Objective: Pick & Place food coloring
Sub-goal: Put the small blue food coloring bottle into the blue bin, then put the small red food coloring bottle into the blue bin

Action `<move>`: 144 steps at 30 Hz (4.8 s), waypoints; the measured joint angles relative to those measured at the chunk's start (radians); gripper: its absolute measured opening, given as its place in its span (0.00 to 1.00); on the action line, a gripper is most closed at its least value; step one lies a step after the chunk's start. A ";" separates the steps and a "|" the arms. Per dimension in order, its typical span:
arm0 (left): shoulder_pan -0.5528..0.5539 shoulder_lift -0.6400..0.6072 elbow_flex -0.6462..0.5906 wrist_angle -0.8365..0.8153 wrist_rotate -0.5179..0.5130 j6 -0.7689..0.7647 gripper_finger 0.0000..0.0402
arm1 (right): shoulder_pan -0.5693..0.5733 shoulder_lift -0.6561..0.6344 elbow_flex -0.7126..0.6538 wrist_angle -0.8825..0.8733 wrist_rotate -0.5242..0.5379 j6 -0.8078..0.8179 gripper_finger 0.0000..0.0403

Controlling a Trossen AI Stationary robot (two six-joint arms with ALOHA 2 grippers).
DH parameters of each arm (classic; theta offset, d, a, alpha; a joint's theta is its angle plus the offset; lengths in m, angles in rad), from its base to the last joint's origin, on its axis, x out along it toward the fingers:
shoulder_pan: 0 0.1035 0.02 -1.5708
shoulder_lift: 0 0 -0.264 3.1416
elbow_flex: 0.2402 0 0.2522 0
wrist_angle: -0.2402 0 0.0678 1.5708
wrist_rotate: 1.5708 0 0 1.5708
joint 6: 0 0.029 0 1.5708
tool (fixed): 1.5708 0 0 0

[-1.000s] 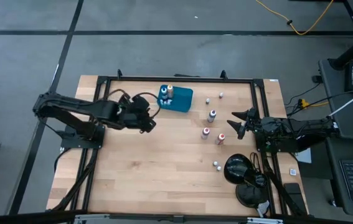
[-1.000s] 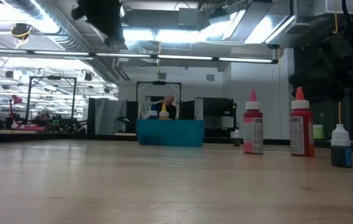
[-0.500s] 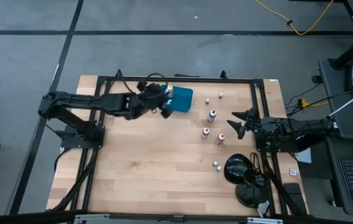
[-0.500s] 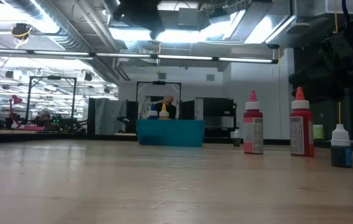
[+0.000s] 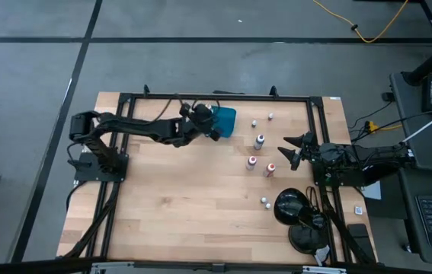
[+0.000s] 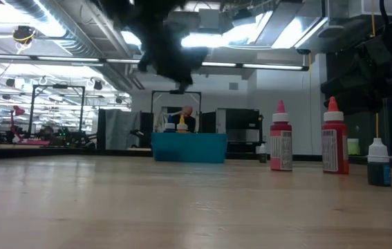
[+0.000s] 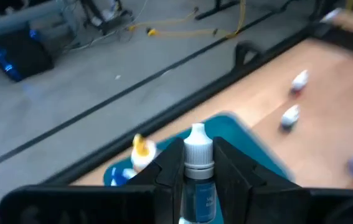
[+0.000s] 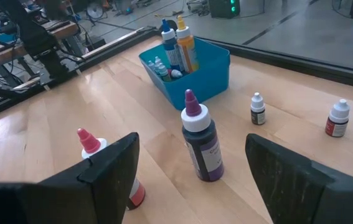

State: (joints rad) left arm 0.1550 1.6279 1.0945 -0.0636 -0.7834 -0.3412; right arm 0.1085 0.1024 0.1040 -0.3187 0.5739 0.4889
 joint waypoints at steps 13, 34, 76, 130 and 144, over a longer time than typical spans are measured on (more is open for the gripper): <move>0.092 0.166 -0.122 0.231 0.091 -0.030 0.16 | 0.000 0.000 0.000 0.000 0.000 0.000 0.73; 0.157 0.230 -0.139 0.325 0.145 -0.070 0.16 | 0.000 0.000 0.000 0.000 0.000 0.000 0.73; 0.131 0.183 -0.141 0.334 0.255 -0.035 0.40 | 0.000 0.000 0.000 0.000 0.000 0.000 0.73; -0.060 -1.312 -0.967 -0.012 0.460 -0.008 0.66 | 0.000 0.000 0.000 0.000 0.000 0.000 0.73; -0.046 -1.489 -1.086 0.121 0.536 0.102 0.66 | 0.000 0.000 0.000 0.000 0.000 0.000 0.73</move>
State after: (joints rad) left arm 0.1089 0.1393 0.0086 0.0571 -0.2475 -0.2394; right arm 0.1085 0.1024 0.1040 -0.3184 0.5739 0.4889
